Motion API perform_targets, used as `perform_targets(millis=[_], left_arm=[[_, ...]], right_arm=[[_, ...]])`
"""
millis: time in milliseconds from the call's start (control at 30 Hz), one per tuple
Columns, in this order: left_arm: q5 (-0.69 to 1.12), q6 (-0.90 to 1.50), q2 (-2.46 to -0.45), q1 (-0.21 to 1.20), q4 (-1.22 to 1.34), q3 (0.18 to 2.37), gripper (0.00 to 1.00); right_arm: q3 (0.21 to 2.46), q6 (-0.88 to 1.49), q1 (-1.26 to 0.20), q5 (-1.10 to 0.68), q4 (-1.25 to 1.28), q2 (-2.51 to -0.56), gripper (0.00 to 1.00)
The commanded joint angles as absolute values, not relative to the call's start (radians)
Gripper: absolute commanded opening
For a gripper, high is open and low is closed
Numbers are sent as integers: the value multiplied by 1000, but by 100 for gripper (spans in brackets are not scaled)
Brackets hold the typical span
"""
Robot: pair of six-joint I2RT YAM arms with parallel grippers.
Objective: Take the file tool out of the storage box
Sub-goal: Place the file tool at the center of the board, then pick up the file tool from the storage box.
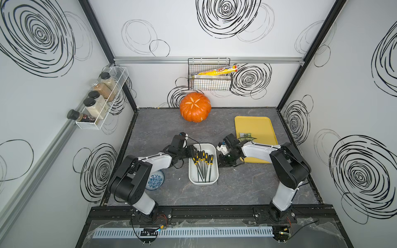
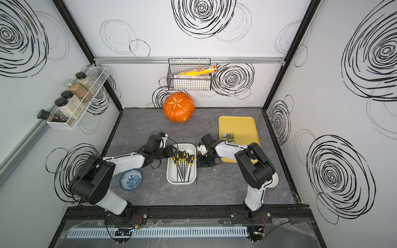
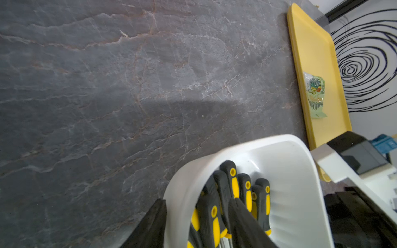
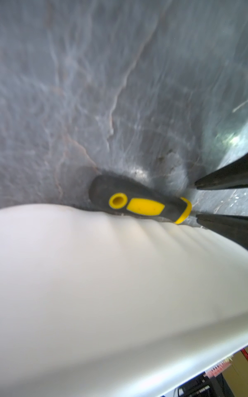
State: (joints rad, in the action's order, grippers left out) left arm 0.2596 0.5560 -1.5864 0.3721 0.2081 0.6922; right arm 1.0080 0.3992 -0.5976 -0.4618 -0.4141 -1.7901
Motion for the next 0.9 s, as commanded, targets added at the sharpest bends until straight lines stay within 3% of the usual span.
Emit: perform_targets(millis=[0,100,233,333,467,667,867], left_arm=[[227,554,-1526,371,223,699,58],[114,548,-1451,383,140,709,58],[-73,525,-1337,432,30,716,51],[-157,508,-1286,539,-19,726,49],[-151,504,-1394,649,-90,788,45],[-255,534,-1517,702,-145,852,47],[-334,544,-1650,732,-198,912,48]], right_arm=[[1001,376,-592,-424,-409,-1722,25],[1010,363,-591,-405,-409,-1686,26],[1014,352,-582,-362,-370,-1644,27],[1003,342,-566,-255,-316,-1598,27],[926,310,-515,-172,-222,-1507,23],[702,366,-484,-248,64,-1295,20],[679,362,-485,-264,59,-1278,20]])
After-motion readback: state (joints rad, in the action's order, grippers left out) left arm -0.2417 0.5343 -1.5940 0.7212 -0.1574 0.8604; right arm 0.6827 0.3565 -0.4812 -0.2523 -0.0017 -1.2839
